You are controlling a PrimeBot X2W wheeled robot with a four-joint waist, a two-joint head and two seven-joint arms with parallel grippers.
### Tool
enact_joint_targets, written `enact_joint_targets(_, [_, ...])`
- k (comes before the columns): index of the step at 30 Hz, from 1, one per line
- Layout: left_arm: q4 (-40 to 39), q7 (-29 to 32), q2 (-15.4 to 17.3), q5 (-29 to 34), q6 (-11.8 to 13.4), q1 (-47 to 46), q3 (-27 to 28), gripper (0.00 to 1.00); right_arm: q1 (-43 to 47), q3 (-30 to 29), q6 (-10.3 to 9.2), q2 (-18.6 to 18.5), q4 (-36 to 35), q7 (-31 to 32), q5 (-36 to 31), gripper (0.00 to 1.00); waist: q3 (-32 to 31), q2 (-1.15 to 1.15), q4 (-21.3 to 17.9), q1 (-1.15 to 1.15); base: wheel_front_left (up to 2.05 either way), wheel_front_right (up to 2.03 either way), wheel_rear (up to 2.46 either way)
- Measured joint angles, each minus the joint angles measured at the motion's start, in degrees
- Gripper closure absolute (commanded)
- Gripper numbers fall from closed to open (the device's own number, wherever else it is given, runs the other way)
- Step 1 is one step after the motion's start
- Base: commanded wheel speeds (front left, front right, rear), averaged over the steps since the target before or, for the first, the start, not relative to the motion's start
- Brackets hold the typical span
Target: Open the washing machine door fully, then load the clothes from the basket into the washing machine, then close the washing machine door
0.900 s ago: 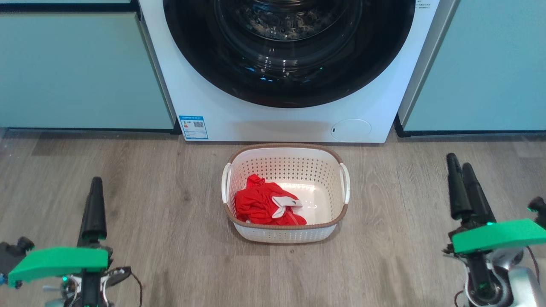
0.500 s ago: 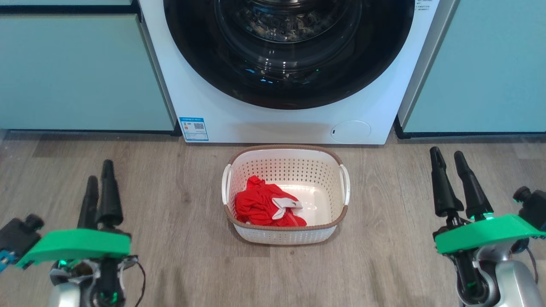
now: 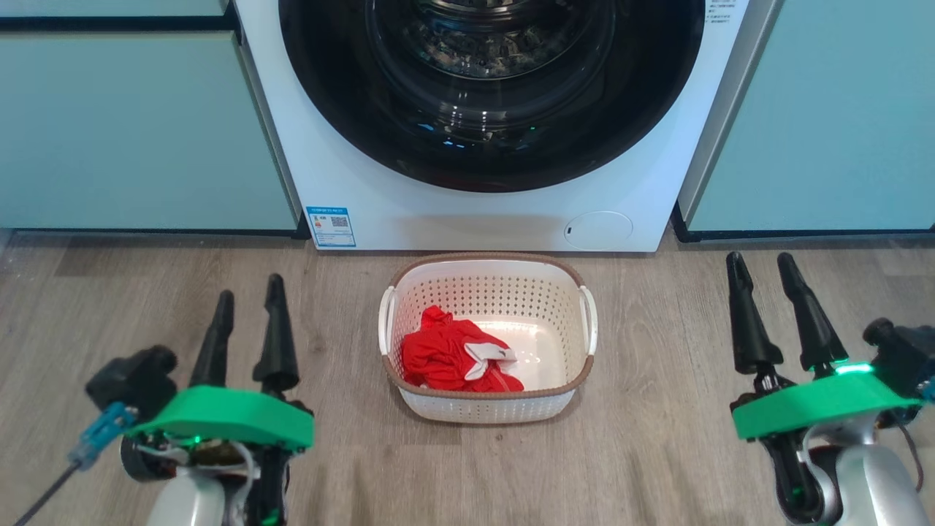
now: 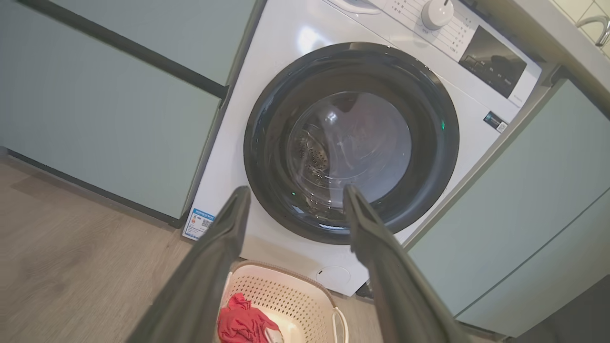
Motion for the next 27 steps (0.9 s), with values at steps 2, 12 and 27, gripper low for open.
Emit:
enact_joint_targets(2, [0.21, -0.36, 0.68, 1.71, 0.77, 0.02, -1.31, 0.00, 0.04, 0.03, 0.00, 0.00, 0.87, -0.19, -0.71, 0.00, -0.10, 0.00, -0.08, 0.00, 0.00, 0.00, 0.00])
enact_joint_targets(12, [1.68, -2.01, 3.32, 8.73, 5.28, 0.02, -7.38, 0.00, 0.09, 0.55, 0.00, 0.00, 4.22, -1.63, -2.43, 0.00, -0.22, 0.00, -0.53, 0.00, 0.00, 0.00, 0.00])
enact_joint_targets(27, [3.19, -4.04, 3.66, 16.22, 7.56, 0.02, -9.99, 0.00, 0.08, 1.26, 0.00, -0.01, 5.99, -4.30, -10.58, 0.00, -0.24, 0.00, -0.90, 0.00, 0.00, 0.00, 0.00])
